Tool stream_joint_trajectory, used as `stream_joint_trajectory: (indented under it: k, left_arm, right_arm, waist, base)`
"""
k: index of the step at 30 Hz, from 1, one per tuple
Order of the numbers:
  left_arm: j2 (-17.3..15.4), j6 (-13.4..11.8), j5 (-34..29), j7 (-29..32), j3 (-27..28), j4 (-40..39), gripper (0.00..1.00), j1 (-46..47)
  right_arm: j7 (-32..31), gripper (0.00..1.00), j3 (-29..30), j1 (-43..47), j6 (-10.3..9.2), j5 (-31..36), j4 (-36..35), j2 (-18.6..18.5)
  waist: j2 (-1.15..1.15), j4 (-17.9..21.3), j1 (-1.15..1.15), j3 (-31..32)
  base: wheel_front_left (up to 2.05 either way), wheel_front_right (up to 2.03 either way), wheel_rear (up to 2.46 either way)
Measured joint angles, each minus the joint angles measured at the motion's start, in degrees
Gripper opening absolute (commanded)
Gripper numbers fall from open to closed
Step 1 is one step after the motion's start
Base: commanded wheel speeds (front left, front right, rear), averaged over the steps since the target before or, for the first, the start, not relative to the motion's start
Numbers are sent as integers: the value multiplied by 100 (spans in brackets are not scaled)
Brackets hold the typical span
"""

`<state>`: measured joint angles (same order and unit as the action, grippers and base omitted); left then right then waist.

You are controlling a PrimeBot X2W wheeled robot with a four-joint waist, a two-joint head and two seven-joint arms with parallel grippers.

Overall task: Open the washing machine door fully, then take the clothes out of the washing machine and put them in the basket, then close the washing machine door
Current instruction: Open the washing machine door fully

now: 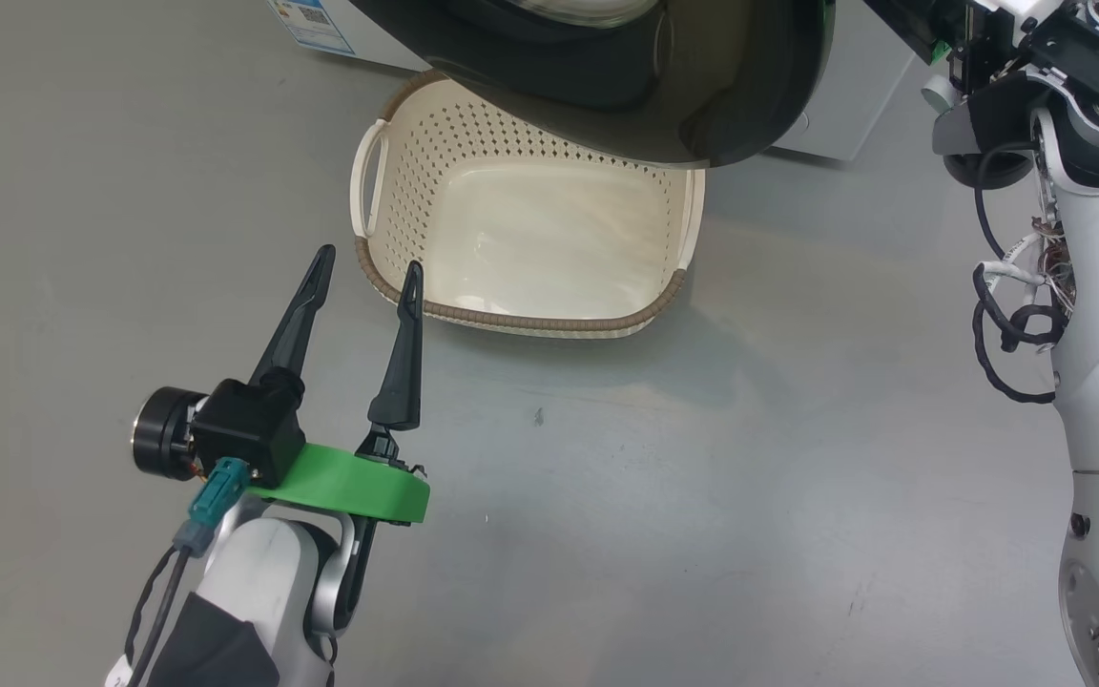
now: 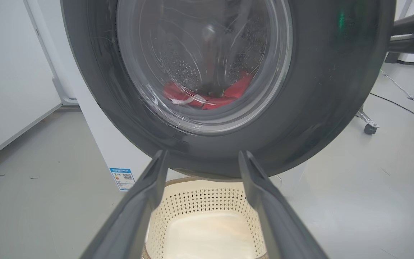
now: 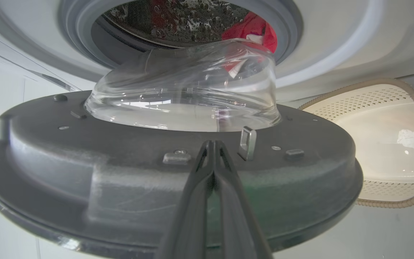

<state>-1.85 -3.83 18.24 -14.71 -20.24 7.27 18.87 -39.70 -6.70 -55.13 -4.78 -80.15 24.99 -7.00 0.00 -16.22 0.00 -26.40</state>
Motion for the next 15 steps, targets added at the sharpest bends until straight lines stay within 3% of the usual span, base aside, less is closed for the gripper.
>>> stream_joint_trajectory:
  k: [15]
  left_arm:
    - [0, -48, -1, 0, -8, 13, 100, 2]
  right_arm:
    - [-608, 0, 34, -2, -188, -547, 220, 108]
  waist:
    - [0, 25, 0, 77]
  base:
    - [0, 0, 0]
